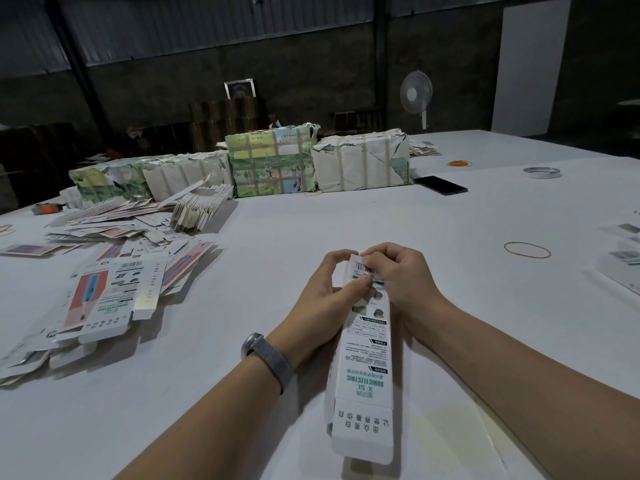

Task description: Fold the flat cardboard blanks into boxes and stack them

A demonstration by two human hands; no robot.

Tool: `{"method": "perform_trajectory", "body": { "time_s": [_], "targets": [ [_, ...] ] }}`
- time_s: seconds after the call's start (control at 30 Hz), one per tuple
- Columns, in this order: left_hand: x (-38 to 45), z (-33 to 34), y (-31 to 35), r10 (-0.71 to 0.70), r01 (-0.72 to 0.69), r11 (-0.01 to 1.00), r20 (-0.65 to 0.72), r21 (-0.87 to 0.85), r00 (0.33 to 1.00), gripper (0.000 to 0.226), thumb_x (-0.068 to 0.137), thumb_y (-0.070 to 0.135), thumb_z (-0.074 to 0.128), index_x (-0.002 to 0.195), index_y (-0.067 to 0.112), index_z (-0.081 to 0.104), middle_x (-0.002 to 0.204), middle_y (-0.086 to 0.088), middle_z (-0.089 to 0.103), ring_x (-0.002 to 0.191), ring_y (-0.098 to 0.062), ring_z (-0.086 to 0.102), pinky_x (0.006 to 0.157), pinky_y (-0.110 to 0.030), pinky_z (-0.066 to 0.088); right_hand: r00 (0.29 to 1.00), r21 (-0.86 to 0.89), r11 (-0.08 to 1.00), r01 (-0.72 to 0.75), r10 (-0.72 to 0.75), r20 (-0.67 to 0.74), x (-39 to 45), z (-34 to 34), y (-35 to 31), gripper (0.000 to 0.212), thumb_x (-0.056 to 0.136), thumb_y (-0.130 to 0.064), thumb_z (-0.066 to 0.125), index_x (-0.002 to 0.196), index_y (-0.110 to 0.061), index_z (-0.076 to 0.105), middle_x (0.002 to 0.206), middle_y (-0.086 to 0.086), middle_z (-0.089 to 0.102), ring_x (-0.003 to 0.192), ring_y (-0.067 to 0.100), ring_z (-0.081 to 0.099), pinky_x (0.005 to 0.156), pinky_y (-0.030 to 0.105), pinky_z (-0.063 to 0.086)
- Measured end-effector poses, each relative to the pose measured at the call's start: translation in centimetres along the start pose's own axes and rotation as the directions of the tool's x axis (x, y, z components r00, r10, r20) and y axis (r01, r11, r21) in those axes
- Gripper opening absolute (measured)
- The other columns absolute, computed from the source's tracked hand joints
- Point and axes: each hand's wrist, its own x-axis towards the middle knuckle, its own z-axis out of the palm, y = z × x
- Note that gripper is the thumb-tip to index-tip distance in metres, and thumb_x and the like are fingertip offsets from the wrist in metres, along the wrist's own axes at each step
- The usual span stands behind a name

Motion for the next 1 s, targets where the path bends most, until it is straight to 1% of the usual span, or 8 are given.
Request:
{"method": "perform_trajectory", "body": {
  "time_s": [0.2,0.37,0.47,0.57,0.7,0.8,0.9,1.0],
  "targets": [
    [0.14,0.05,-0.11,-0.007,0.007,1.0,-0.005,0.002,1.0,0.037,0.1,0.02,0.061,0.133,0.029,0.045,0.095,-0.019,0.077,0.076,-0.032,0.073,0.071,-0.041,0.061,1.0,0.03,1.0,-0.003,0.004,-0.028,-0.25,0.15,-0.14,0.032,0.091,-0.01,0.062,0.065,-0.026,0.072,0.071,0.005,0.072,0.064,0.023,0.069,0.067,0.041,0.059],
    [0.1,0.02,-0.08,-0.011,0.011,1.0,0.008,0.001,1.0,0.039,0.1,0.02,0.062,0.131,0.036,0.045,0.094,-0.013,0.078,0.074,-0.026,0.074,0.064,-0.034,0.059,0.999,0.056,0.998,-0.006,0.008,-0.033,-0.37,0.35,-0.34,0.03,0.092,-0.011,0.061,0.069,-0.025,0.074,0.074,0.007,0.073,0.063,0.021,0.068,0.063,0.037,0.059],
    [0.02,-0.03,-0.11,-0.017,0.016,1.0,0.022,0.014,1.0,0.042,0.1,0.022,0.062,0.132,0.042,0.043,0.097,-0.011,0.078,0.077,-0.026,0.075,0.064,-0.033,0.058,1.0,0.074,0.997,-0.003,0.005,-0.028,-0.37,0.33,-0.34,0.032,0.093,-0.009,0.059,0.069,-0.024,0.074,0.076,0.008,0.073,0.064,0.022,0.068,0.062,0.036,0.059],
    [0.05,-0.08,-0.18,-0.01,0.009,1.0,0.022,0.023,1.0,0.044,0.1,0.024,0.062,0.134,0.042,0.042,0.098,-0.01,0.078,0.077,-0.025,0.076,0.064,-0.033,0.058,1.0,0.088,0.996,-0.002,0.003,-0.016,-0.34,0.32,-0.36,0.034,0.093,-0.007,0.058,0.068,-0.025,0.074,0.075,0.007,0.073,0.063,0.021,0.068,0.061,0.034,0.058],
    [0.1,0.03,-0.25,-0.003,0.002,0.999,0.021,0.034,1.0,0.05,0.089,0.036,0.065,0.133,0.041,0.042,0.094,-0.011,0.078,0.075,-0.027,0.075,0.065,-0.035,0.058,1.0,0.093,0.996,-0.002,0.003,-0.012,-0.34,0.14,-0.37,0.039,0.093,-0.003,0.053,0.065,-0.023,0.072,0.073,0.007,0.071,0.063,0.023,0.066,0.06,0.033,0.056],
    [0.11,0.01,-0.33,-0.008,0.007,0.999,0.03,0.037,1.0,0.048,0.086,0.039,0.064,0.128,0.044,0.043,0.093,-0.011,0.078,0.075,-0.027,0.075,0.066,-0.036,0.058,1.0,0.081,0.997,0.007,-0.005,-0.019,-0.31,0.13,-0.38,0.04,0.092,-0.001,0.052,0.064,-0.022,0.071,0.072,0.008,0.07,0.064,0.025,0.065,0.062,0.035,0.055],
    [0.18,-0.08,-0.41,-0.011,0.01,1.0,0.049,0.029,0.999,0.048,0.089,0.035,0.064,0.131,0.04,0.042,0.094,-0.014,0.078,0.074,-0.028,0.074,0.065,-0.035,0.058,0.999,0.066,0.998,0.016,-0.014,-0.038,-0.23,0.17,-0.33,0.041,0.091,0.001,0.049,0.061,-0.021,0.068,0.067,0.007,0.068,0.063,0.025,0.062,0.061,0.034,0.053],
    [0.14,-0.14,-0.37,-0.001,0.0,1.0,0.056,0.025,0.998,0.037,0.1,0.023,0.061,0.128,0.04,0.043,0.095,-0.014,0.078,0.072,-0.026,0.074,0.064,-0.034,0.058,0.999,0.07,0.997,0.022,-0.018,-0.05,-0.23,0.11,-0.19,0.044,0.09,0.002,0.047,0.058,-0.021,0.067,0.064,0.007,0.066,0.06,0.025,0.061,0.058,0.032,0.052]
  ]
}}
